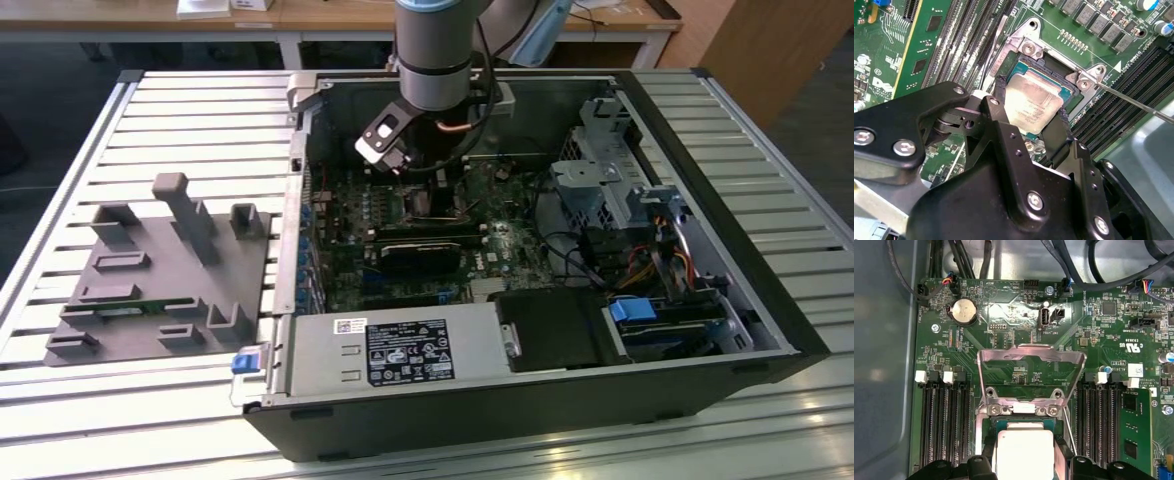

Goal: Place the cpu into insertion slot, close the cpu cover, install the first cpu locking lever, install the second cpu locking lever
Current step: 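Place the cpu into insertion slot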

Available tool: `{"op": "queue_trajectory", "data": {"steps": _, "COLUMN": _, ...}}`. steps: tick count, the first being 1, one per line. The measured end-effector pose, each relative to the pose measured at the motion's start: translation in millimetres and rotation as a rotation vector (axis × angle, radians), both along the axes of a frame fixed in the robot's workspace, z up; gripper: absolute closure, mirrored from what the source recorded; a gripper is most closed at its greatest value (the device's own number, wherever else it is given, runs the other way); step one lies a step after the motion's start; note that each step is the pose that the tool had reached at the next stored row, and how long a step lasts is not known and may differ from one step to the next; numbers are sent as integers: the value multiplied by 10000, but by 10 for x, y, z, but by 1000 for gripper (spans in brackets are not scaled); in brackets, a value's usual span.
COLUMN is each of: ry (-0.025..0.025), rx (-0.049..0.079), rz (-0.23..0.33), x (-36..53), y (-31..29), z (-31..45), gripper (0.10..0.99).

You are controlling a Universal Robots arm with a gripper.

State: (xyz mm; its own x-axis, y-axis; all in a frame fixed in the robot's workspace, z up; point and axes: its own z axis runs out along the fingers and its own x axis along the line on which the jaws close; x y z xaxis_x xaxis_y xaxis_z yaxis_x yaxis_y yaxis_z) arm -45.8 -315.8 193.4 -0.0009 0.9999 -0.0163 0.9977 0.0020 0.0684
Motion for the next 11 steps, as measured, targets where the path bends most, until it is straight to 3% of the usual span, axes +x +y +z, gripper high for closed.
{"op": "queue_trajectory", "data": {"steps": 11, "ry": -3, "rx": 4, "rz": 0, "x": -1, "y": 1, "z": -2, "gripper": 537}}
